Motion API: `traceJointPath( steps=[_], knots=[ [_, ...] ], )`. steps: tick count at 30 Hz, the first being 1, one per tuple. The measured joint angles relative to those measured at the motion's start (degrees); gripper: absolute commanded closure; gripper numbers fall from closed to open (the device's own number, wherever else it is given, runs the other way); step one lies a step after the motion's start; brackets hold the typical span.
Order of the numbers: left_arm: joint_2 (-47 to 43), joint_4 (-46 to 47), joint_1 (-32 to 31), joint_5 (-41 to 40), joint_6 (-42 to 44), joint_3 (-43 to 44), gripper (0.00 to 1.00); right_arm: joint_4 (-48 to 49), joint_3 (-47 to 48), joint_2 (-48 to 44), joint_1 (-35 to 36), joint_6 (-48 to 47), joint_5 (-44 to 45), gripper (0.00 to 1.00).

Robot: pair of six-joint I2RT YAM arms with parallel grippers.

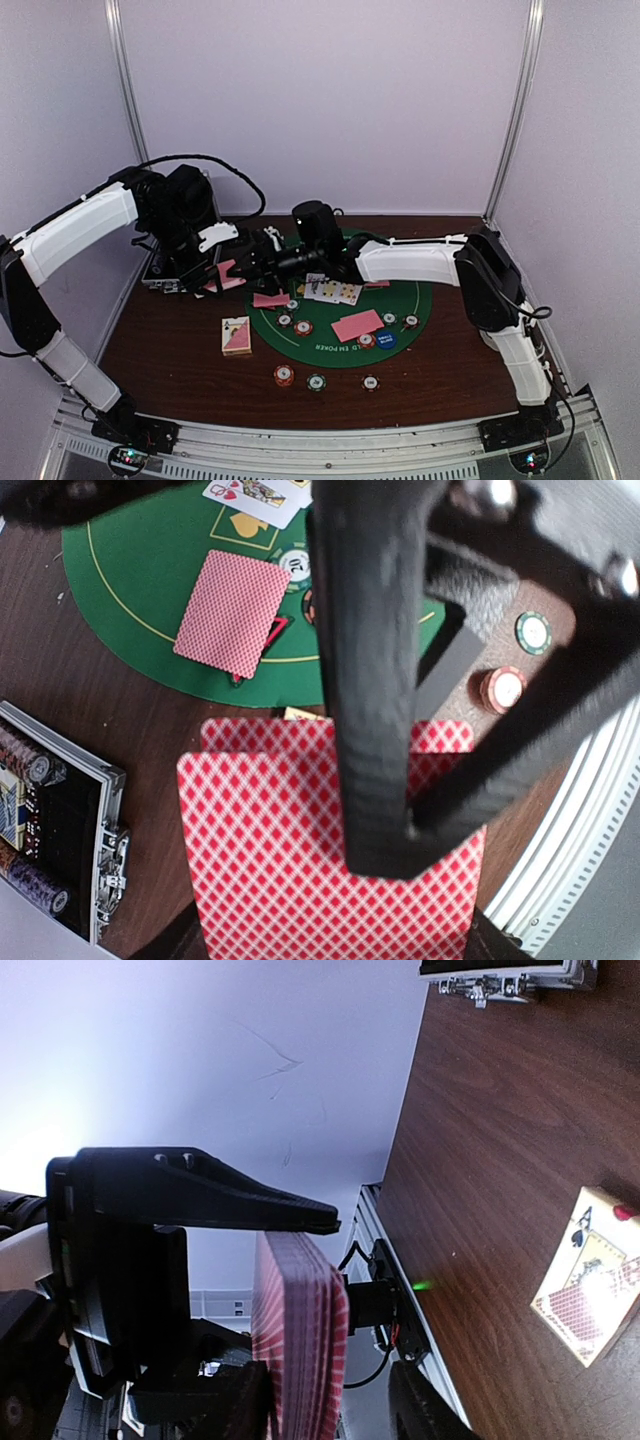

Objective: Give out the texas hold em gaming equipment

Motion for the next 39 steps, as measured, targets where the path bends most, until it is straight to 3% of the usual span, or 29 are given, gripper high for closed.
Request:
traceJointPath(
  steps=[27, 36, 37, 39],
  knots=[
    [0.0, -0.3, 0.0, -0.1, 0.0, -0.1, 1.0, 1.0, -4.2, -4.1, -1.4, 1.2, -0.2, 1.0],
    [0.0, -0.2, 0.0, 0.0, 0.0, -0.1, 1.0, 1.5, -6.2, -5.7, -2.0, 2.0, -0.2, 1.0],
    [0.0, -0.2, 0.0, 0.1, 0.1, -0.1, 1.0, 1.4, -6.5, -6.0, -2.0, 2.0, -0.1, 0.96],
    [-0.1, 0.0, 0.0, 0.4, 0.2, -0.1, 1.0, 1.4, -7.0, -6.5, -2.1, 2.0, -0.1, 0.77]
  ],
)
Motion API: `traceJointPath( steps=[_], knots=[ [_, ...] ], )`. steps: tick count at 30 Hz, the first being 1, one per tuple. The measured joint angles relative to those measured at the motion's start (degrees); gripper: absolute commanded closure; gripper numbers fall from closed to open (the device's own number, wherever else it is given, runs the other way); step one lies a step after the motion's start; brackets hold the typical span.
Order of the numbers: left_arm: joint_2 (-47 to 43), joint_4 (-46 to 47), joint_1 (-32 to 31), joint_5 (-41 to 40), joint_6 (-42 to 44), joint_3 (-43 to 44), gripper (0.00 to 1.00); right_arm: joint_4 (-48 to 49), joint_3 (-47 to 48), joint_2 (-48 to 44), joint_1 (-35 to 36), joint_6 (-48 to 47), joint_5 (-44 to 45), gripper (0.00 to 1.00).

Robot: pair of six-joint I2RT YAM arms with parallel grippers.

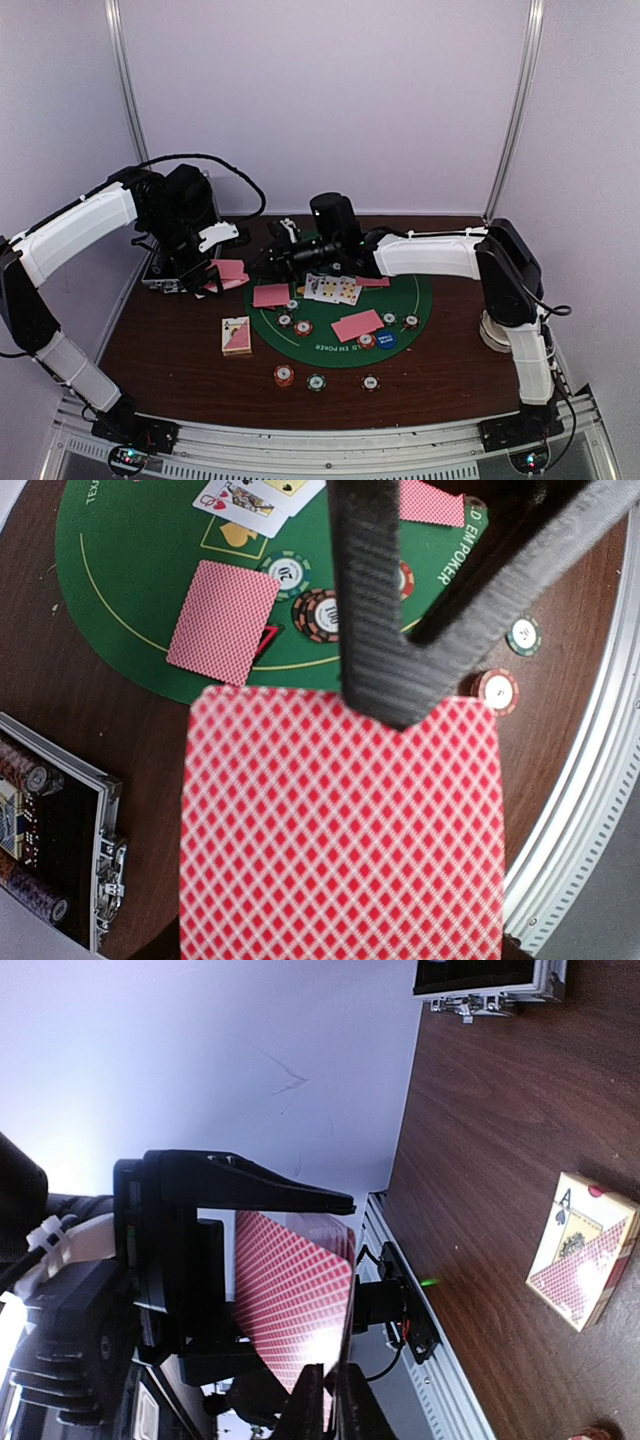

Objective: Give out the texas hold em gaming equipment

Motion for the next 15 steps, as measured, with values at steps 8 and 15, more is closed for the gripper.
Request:
traceJointPath(
  steps=[8, 15],
  knots=[
    [0.0, -0.1, 0.1, -0.7, 0.0, 0.0, 1.0, 2.1, -1.8, -2.3, -0.5, 0.7, -0.3, 0.54],
    [0.0, -0.1, 0.1, -0.7, 0.0, 0.0, 1.0, 2.5, -2.0, -2.4, -0.4, 1.3, -0.5, 0.52]
  ],
)
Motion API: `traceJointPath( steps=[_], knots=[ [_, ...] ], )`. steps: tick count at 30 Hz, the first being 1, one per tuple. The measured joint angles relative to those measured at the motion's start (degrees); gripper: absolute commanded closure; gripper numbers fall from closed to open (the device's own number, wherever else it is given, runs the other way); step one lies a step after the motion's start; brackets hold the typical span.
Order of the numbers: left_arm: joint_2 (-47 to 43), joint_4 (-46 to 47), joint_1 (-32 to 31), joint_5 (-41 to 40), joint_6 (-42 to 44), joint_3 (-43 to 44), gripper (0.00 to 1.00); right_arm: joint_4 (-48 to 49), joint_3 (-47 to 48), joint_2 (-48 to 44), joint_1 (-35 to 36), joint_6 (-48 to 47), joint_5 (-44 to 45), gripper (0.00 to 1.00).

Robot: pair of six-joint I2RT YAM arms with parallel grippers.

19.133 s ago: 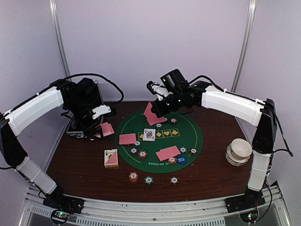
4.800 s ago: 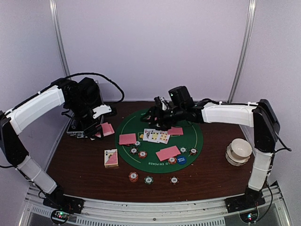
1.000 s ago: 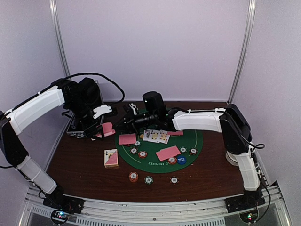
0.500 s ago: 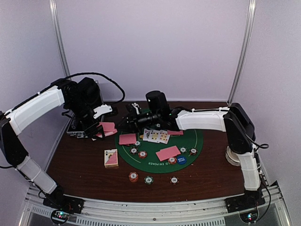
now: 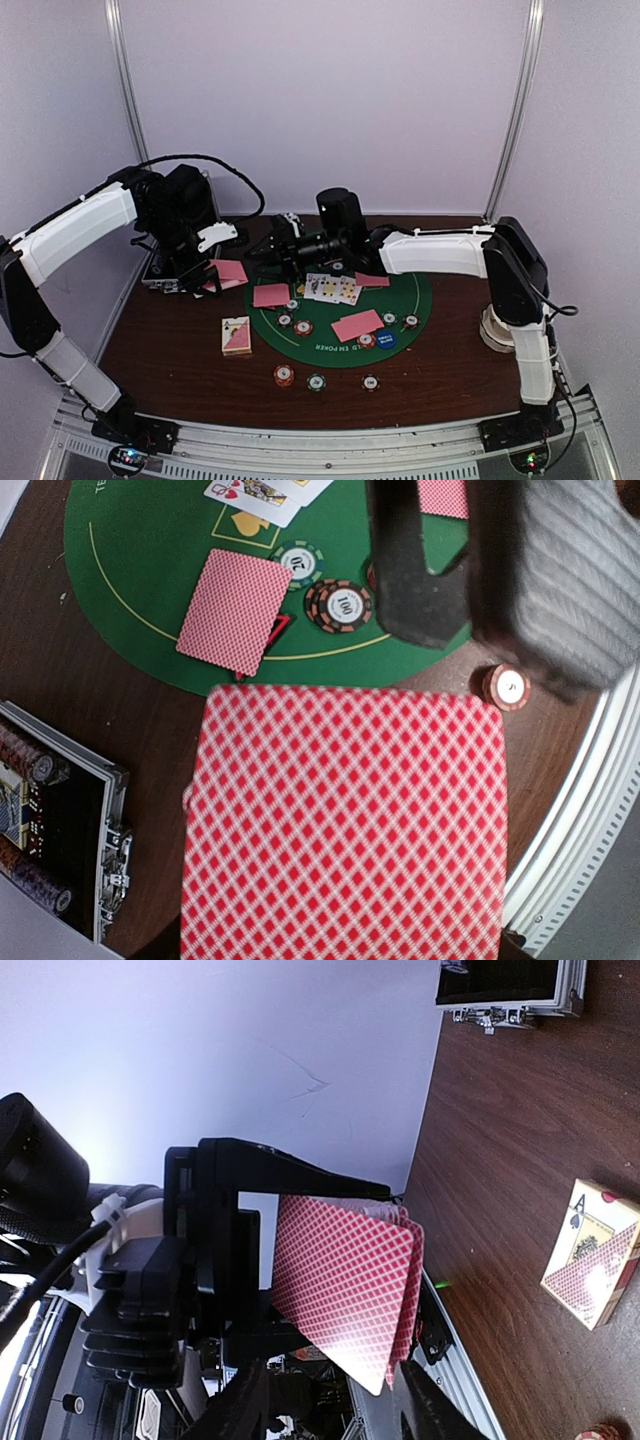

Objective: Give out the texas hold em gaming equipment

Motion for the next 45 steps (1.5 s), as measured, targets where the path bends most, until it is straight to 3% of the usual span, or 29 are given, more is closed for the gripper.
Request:
traceJointPath(
  steps=[20, 33, 45],
  knots=[
    [0.0, 0.0, 0.0, 1.6, 0.0, 0.0, 1.0, 14.8, -4.4, -0.1, 1.0, 11.2, -1.1, 0.55],
    [-1.5, -0.2, 0.0, 3.2, 0.5, 0.0, 1.0, 5.6, -4.5, -0.1, 1.0, 4.9, -1.1, 0.55],
    [-1.6, -0.2, 0.0, 3.6, 0.9, -0.2, 1.0, 7.7, -4.4, -0.1, 1.0, 6.3, -1.2, 0.48]
  ],
)
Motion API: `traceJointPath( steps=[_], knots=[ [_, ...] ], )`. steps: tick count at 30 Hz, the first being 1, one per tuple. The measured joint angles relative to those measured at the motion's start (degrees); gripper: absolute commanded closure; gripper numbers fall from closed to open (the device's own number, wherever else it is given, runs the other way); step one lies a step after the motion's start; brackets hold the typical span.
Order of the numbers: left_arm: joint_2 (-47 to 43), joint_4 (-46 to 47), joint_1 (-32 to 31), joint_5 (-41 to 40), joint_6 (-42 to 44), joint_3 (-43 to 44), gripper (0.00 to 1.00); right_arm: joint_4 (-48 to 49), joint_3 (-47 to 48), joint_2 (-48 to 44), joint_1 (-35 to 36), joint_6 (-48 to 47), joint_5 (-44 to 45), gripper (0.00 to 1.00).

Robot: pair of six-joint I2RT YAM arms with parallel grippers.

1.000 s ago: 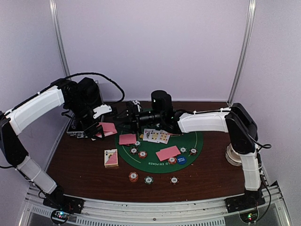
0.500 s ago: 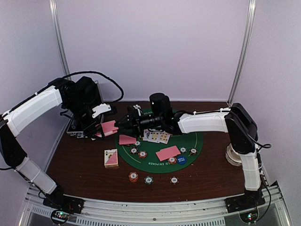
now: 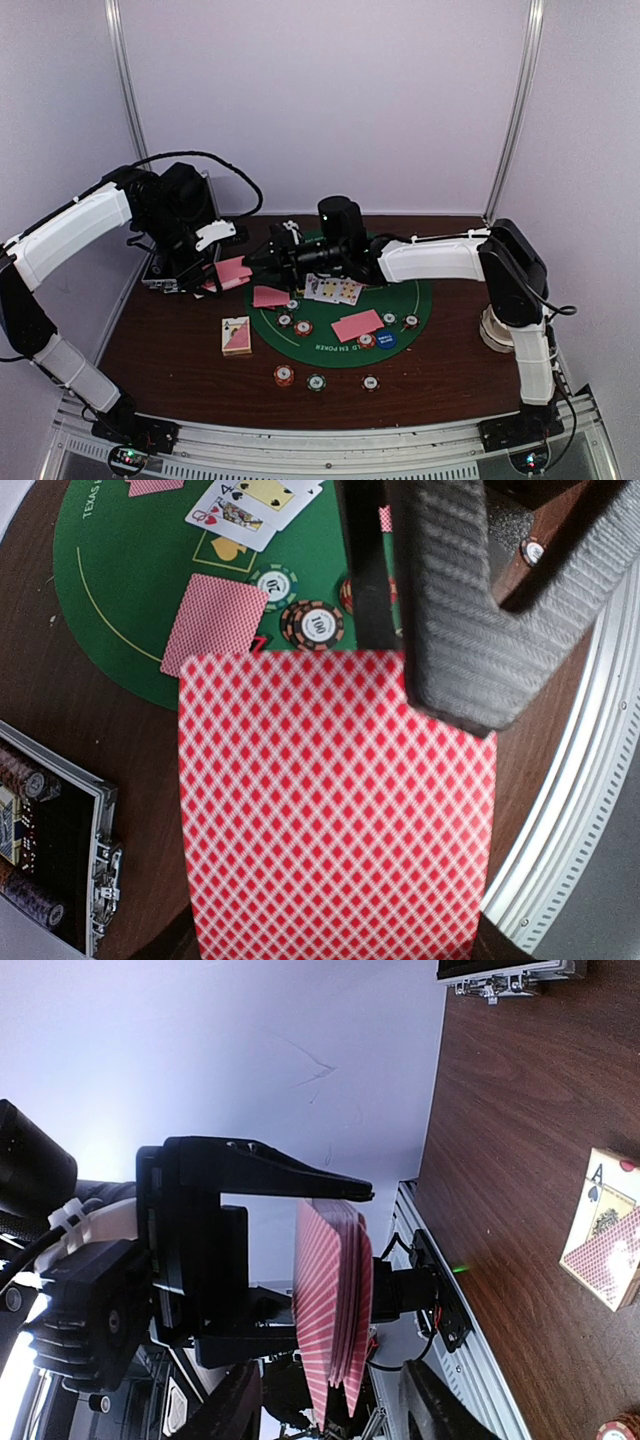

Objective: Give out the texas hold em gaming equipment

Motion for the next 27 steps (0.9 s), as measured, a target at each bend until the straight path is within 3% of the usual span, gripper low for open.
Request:
traceJointPath(
  steps=[9, 27],
  knots=[
    [0.0, 0.0, 0.0, 0.0, 0.1, -0.1, 1.0, -2.7, 4.6, 3.1, 0.7, -1.4, -0.1, 0.47],
    [0.0, -0.1, 0.0, 0.0, 0.2, -0.9, 1.0, -3.1, 3.9, 3.4, -0.2, -1.5, -0.9, 0.61]
  ],
)
